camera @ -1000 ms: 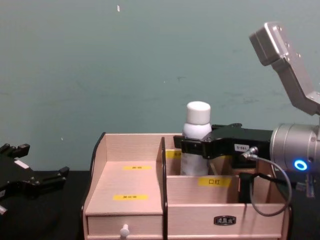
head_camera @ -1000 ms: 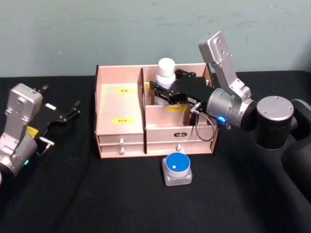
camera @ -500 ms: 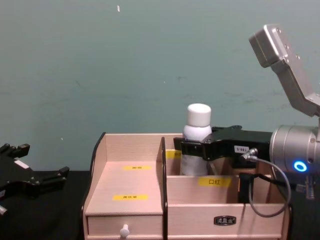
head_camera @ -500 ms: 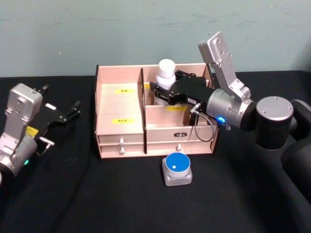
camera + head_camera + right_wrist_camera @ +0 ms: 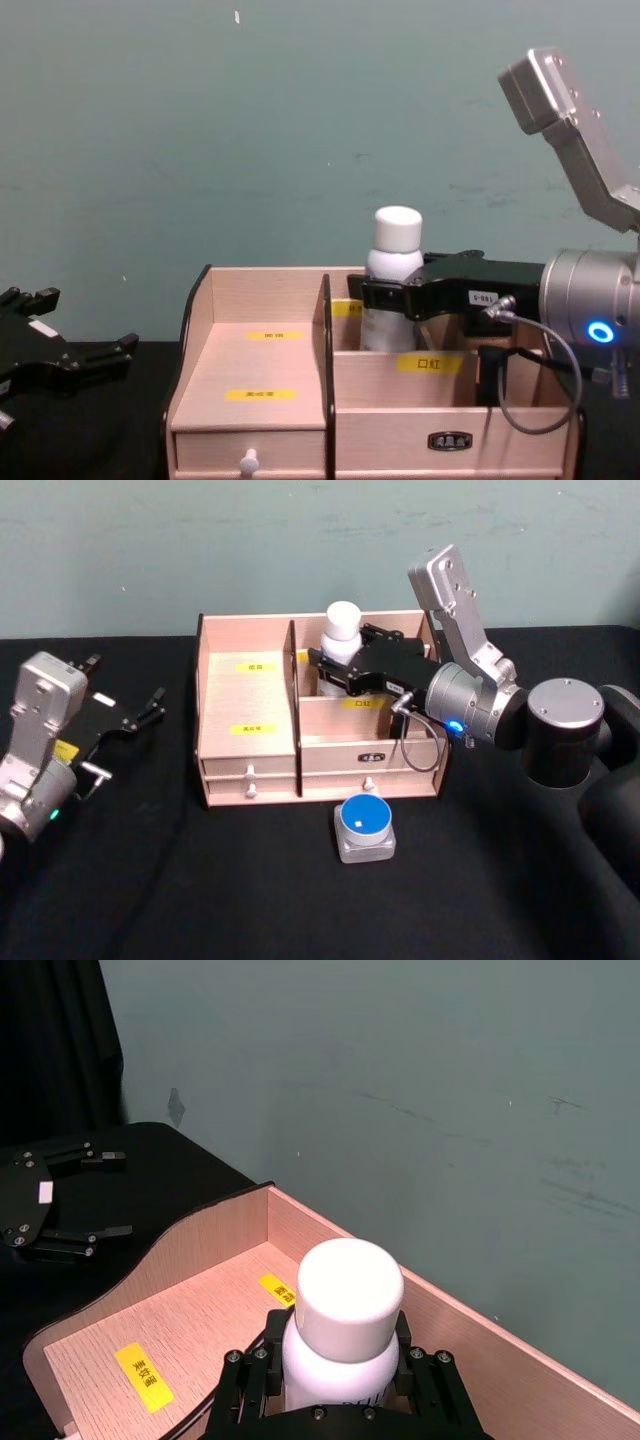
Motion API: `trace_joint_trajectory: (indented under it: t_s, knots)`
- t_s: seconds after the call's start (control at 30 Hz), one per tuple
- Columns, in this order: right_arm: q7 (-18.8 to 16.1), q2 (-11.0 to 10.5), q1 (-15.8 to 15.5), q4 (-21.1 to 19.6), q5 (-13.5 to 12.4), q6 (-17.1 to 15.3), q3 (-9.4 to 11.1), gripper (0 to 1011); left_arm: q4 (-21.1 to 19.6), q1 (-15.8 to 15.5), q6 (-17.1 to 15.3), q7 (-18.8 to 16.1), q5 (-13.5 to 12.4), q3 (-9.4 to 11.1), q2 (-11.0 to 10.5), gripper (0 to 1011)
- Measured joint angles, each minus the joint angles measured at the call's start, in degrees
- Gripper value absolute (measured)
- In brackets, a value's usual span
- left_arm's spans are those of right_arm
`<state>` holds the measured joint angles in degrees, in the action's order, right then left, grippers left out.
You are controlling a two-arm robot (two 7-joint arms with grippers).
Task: Pick up the facial cleanser and watermelon frost from the table and place them into the tiered storage box.
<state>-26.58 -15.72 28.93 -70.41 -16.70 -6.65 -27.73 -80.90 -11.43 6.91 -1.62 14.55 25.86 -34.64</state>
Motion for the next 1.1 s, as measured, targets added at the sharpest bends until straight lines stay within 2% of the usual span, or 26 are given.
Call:
trace_joint_trajectory:
  t_s: [0.23, 0.3, 0.33, 0.7, 0.93, 1.1]
  knots:
    - [0.0, 0.0, 0.0, 0.0, 0.0, 0.0, 0.0, 620, 0.0, 0.0, 0.0, 0.0, 0.0, 0.0, 0.0, 1001]
    - [0.0, 0.0, 0.0, 0.0, 0.0, 0.1, 0.0, 674, 0.0, 0.0, 0.0, 0.0, 0.0, 0.0, 0.0, 1001]
    - [0.0, 0.0, 0.0, 0.0, 0.0, 0.1, 0.0, 733, 0.0, 0.0, 0.0, 0.0, 0.0, 0.0, 0.0, 1001]
    - [0.0, 0.0, 0.0, 0.0, 0.0, 0.1, 0.0, 1002, 0.0, 0.0, 0.0, 0.0, 0.0, 0.0, 0.0, 1001]
    - [-0.4, -0.6, -0.2, -1.4, -0.7, -0.2, 0.6, 1002, 0.0, 0.0, 0.0, 0.0, 0.0, 0.0, 0.0, 1001]
    - [-0.7, -2.4, -0.9, -6.0, -1.4, -2.1, 1.1, 1002, 0.0, 0.0, 0.0, 0.0, 0.0, 0.0, 0.0, 1001]
